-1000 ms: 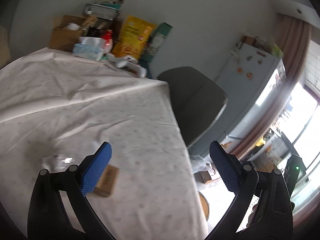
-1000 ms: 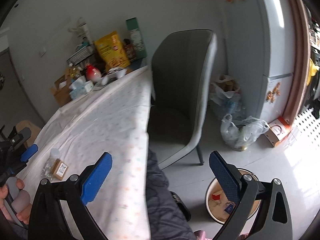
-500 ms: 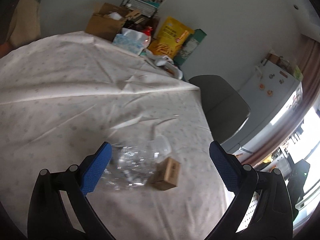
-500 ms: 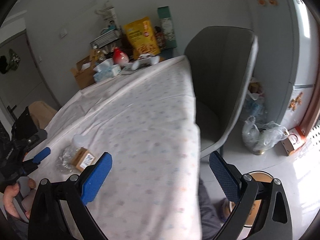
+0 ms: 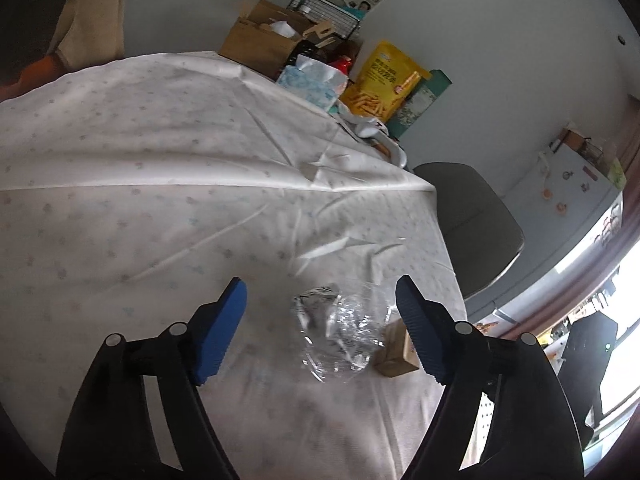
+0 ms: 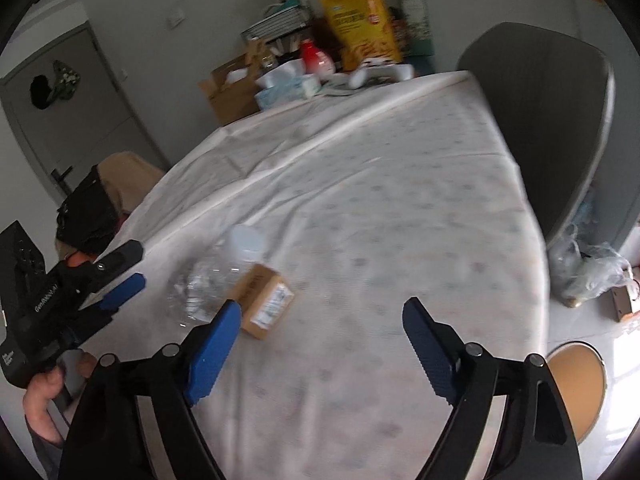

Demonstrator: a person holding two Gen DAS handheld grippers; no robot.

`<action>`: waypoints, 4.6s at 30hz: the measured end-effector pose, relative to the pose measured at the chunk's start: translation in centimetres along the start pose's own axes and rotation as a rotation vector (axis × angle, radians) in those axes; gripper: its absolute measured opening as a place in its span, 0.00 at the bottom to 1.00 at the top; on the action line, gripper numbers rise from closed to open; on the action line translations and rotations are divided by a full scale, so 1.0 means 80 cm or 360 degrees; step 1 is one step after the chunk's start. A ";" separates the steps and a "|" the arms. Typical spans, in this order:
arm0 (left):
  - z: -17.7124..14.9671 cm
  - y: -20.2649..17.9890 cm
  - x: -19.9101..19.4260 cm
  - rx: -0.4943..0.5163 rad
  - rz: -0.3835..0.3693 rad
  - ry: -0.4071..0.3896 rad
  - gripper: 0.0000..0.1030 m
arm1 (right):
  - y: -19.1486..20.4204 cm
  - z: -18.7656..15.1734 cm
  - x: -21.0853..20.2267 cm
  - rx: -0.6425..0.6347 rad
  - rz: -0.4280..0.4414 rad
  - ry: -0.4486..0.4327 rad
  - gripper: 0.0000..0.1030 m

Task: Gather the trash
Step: 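Grasp the small cardboard box with the right tool while the left tool grasps the clear bottle, then carry the bottle with the left tool while the right tool carries the box to the bin, then open the left tool over the bin while the right tool releases the box into it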

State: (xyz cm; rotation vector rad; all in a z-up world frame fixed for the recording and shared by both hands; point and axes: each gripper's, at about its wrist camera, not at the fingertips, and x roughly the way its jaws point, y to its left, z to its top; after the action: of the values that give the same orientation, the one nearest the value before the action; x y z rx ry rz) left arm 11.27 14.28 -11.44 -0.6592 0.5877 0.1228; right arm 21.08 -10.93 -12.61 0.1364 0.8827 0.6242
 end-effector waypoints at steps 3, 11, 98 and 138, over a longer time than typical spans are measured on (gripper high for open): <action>0.002 0.005 -0.001 -0.0004 0.0016 -0.0006 0.74 | 0.021 0.003 0.015 -0.0036 0.0044 0.0029 0.78; 0.003 0.017 0.003 -0.0025 0.0036 0.0009 0.74 | 0.041 0.000 0.055 -0.0054 0.0058 0.0166 0.59; -0.120 -0.371 0.152 0.0902 -0.0250 0.0387 0.41 | -0.367 -0.090 -0.170 0.0748 -0.0542 -0.0276 0.28; -0.279 -0.511 0.236 0.1189 -0.0446 0.0782 0.94 | -0.534 -0.229 -0.274 0.1236 -0.0859 -0.0440 0.57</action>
State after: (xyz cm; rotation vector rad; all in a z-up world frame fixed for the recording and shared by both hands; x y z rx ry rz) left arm 28.15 -32.98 -13.91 -0.0252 0.9352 -0.5178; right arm 16.25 -60.59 -24.79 0.6429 0.8052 -0.2626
